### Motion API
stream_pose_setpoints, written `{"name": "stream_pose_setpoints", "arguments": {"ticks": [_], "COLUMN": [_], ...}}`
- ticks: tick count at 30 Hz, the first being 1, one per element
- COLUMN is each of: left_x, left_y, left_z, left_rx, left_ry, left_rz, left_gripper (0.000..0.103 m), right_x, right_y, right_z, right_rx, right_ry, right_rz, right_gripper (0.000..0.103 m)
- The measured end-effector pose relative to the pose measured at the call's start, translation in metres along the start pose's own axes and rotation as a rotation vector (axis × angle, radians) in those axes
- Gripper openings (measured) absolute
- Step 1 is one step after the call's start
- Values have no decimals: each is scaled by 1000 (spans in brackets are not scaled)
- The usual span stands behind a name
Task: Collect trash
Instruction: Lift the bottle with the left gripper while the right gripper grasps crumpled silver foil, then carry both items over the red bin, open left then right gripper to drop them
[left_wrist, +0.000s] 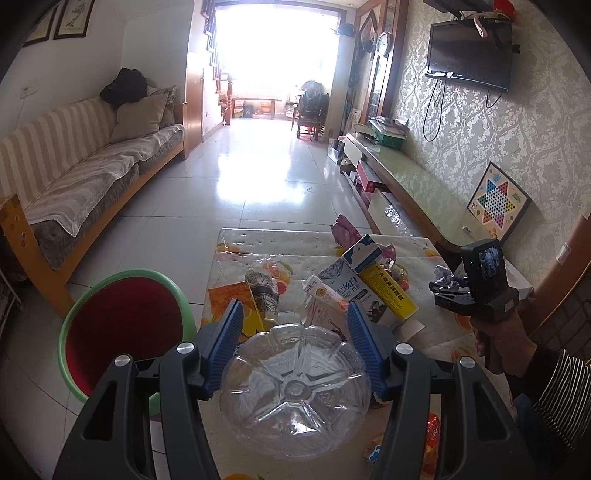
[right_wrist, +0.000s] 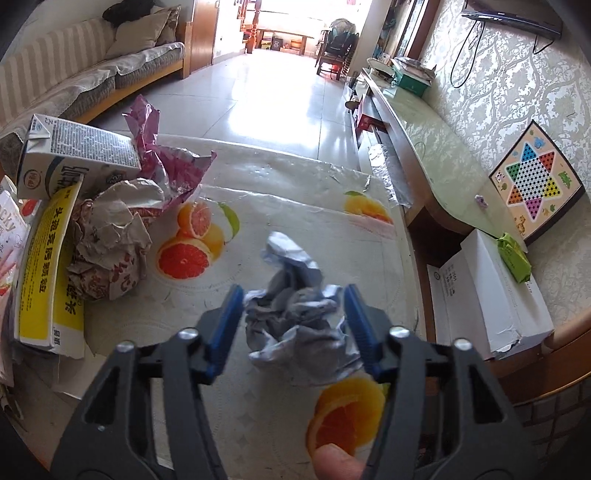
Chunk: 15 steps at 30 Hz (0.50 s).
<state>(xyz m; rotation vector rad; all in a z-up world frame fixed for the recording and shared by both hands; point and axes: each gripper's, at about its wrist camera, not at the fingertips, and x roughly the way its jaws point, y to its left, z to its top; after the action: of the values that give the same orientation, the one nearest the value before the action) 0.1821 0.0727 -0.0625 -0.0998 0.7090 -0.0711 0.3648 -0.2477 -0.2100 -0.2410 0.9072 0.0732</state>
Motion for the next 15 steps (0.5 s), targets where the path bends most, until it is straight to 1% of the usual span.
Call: {"name": "stream_pose_setpoints", "arguments": {"ticks": [4,6,7,11,15], "left_x": [-2,-3,-3,-5,-9], "left_y": [0,1,2,6,11], "left_z": [2,0,-1,-4,2], "left_rx": [-2,-4,-7,-13,-17], "left_ry": [-5,-6,-5,-3,-13], "left_rz": [-4,-4,-5,-6,-5], "left_gripper": [55,55,55,55,55], "right_x": [-7,-13,-19,-51,-92], "right_y": [-7,-6,-4,1,10], "right_z": [-3,-5,-6,-6,-6], "right_rx": [44,38,26,30,58], "right_ry": [14,7,1,-36,-75], "right_rz": [44,60,53,53,84], "right_gripper": [40,40,40,39,39]}}
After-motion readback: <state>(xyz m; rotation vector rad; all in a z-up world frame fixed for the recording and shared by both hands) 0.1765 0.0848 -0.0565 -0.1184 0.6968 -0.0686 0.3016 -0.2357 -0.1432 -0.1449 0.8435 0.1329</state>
